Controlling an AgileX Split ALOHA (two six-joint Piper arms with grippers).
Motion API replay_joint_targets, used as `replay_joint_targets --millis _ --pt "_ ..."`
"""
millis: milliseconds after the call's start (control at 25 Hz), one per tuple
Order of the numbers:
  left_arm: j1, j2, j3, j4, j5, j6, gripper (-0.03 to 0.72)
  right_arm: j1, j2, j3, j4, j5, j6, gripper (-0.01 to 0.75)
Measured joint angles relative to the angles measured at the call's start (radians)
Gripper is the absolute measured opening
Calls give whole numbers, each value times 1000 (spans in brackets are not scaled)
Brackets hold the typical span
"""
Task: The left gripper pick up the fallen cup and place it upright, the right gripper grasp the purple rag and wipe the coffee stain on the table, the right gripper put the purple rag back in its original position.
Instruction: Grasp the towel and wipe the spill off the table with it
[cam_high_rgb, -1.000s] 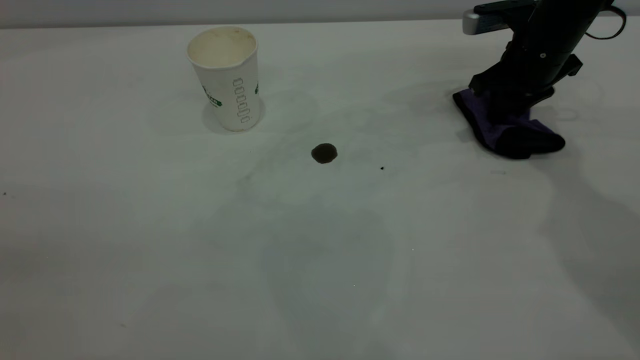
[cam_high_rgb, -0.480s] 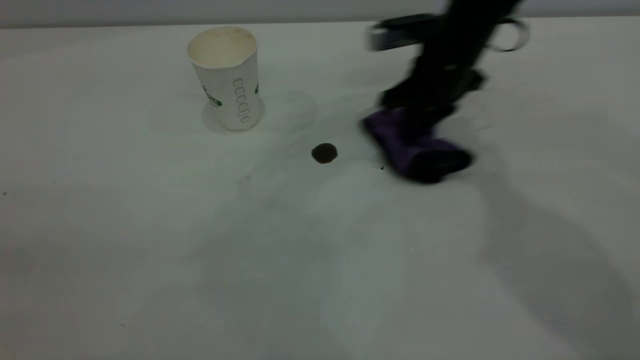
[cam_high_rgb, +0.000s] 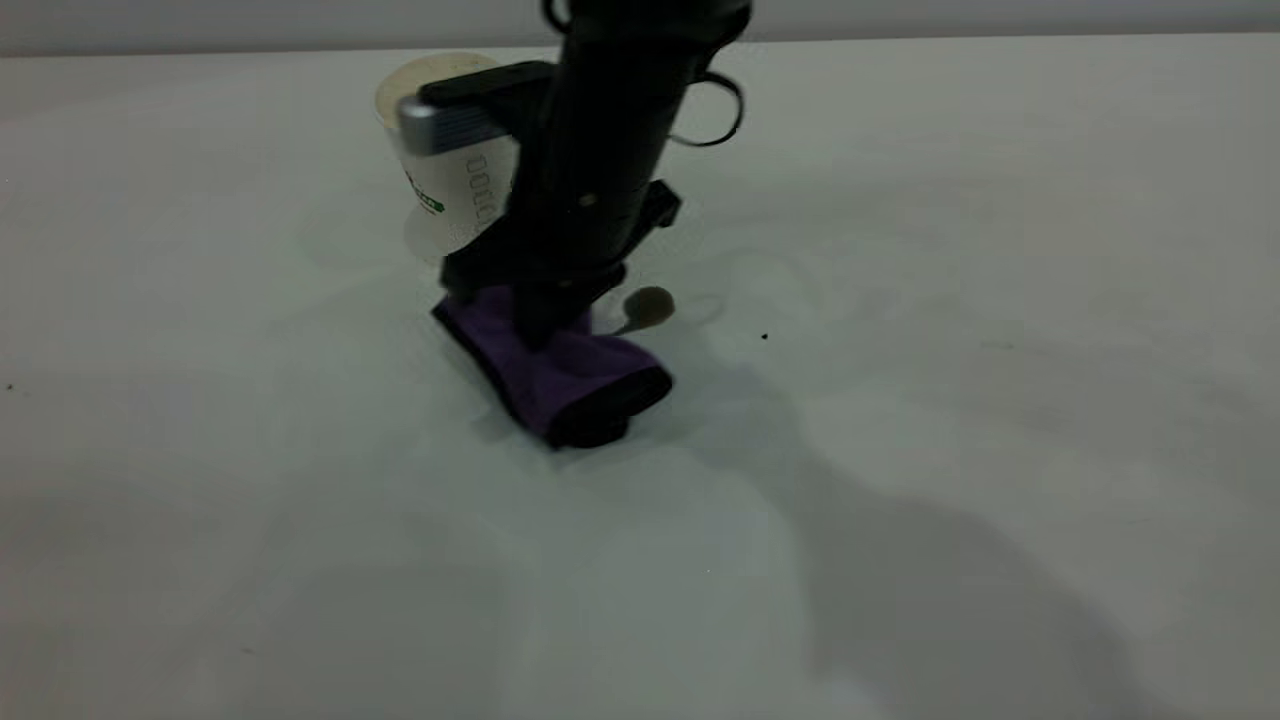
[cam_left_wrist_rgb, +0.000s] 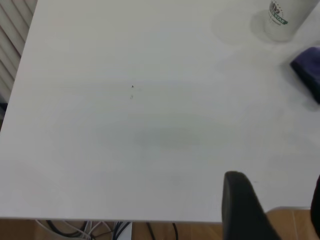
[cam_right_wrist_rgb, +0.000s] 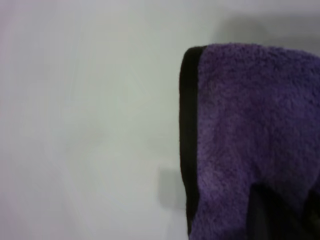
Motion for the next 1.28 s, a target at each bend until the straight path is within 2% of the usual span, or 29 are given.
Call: replay_joint_targets --millis 160,360,520,720,920,1040,1160,1200,1280 --pt "0 0 0 0 0 0 399 -12 34 -10 -10 -50 44 49" --pt "0 0 0 0 0 0 399 -88 66 -15 -18 -56 104 49" --pt "0 0 0 0 0 0 399 -204 66 -23 -50 16 138 54" --pt "0 0 0 0 0 0 399 -385 58 -23 -114 136 187 62" --pt "0 0 0 0 0 0 399 -550 56 -24 -122 193 192 96" --pt "0 0 0 0 0 0 399 -625 46 -24 -111 227 149 213" --pt "0 0 0 0 0 0 399 -677 11 -21 -141 267 72 475" --pt "0 0 0 0 0 0 399 -689 -15 -21 -152 283 52 594" --pt "0 0 0 0 0 0 399 -700 -81 -21 -169 336 27 689"
